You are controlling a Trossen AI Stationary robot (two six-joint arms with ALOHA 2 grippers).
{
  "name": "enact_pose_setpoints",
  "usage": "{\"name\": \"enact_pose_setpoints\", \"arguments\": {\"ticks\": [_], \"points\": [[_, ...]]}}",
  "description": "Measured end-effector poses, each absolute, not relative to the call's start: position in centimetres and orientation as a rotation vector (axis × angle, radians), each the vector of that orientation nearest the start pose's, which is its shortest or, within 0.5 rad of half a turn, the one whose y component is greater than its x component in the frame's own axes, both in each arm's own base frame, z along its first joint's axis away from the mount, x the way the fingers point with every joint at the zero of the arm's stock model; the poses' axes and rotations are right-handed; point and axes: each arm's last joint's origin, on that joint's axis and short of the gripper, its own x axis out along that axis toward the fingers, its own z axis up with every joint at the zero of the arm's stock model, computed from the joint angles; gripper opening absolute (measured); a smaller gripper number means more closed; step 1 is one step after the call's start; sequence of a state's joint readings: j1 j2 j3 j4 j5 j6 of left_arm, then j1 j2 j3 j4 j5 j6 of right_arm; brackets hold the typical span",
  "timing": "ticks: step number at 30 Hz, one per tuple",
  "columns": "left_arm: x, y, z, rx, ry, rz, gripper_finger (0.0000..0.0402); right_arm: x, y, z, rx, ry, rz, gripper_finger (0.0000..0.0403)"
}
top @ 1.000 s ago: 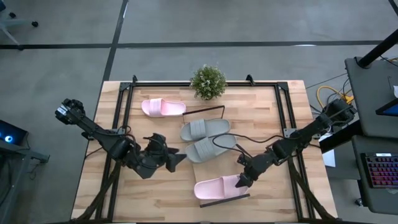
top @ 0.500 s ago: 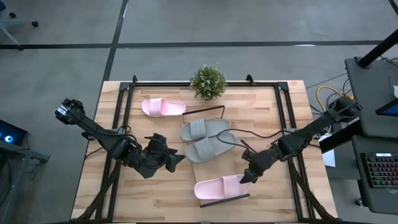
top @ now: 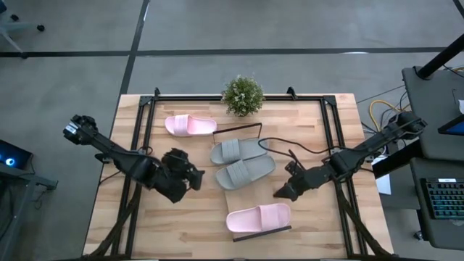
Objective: Pick and place slides into the shelf
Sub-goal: Put the pink slide on the shelf
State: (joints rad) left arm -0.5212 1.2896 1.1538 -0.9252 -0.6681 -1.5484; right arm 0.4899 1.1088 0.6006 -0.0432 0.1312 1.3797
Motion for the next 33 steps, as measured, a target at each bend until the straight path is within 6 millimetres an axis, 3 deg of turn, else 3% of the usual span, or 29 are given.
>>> {"name": "enact_pose_setpoints", "arguments": {"ticks": [7, 14, 21, 25, 33], "points": [[20.2, -8.5, 30.3, -0.766, 0.622, 0.865, 0.0270, 20.7, 10.5, 23.1, 1.170, 0.615, -0.062, 0.0150], [19.9, -6.9, 30.0, -0.717, 0.626, 0.968, 0.0270, 20.8, 10.5, 23.4, 1.161, 0.603, -0.054, 0.0149], [18.8, -5.7, 28.6, -0.762, 0.594, 1.029, 0.0270, 20.9, 10.5, 23.6, 1.162, 0.573, -0.053, 0.0147], [17.2, -5.0, 27.6, -0.863, 0.503, 1.077, 0.0270, 21.0, 10.6, 24.0, 1.172, 0.539, -0.023, 0.0148], [15.5, -4.0, 25.4, -1.102, 0.161, 1.027, 0.0270, 21.3, 10.4, 25.0, 1.160, 0.435, 0.024, 0.0145]]}}
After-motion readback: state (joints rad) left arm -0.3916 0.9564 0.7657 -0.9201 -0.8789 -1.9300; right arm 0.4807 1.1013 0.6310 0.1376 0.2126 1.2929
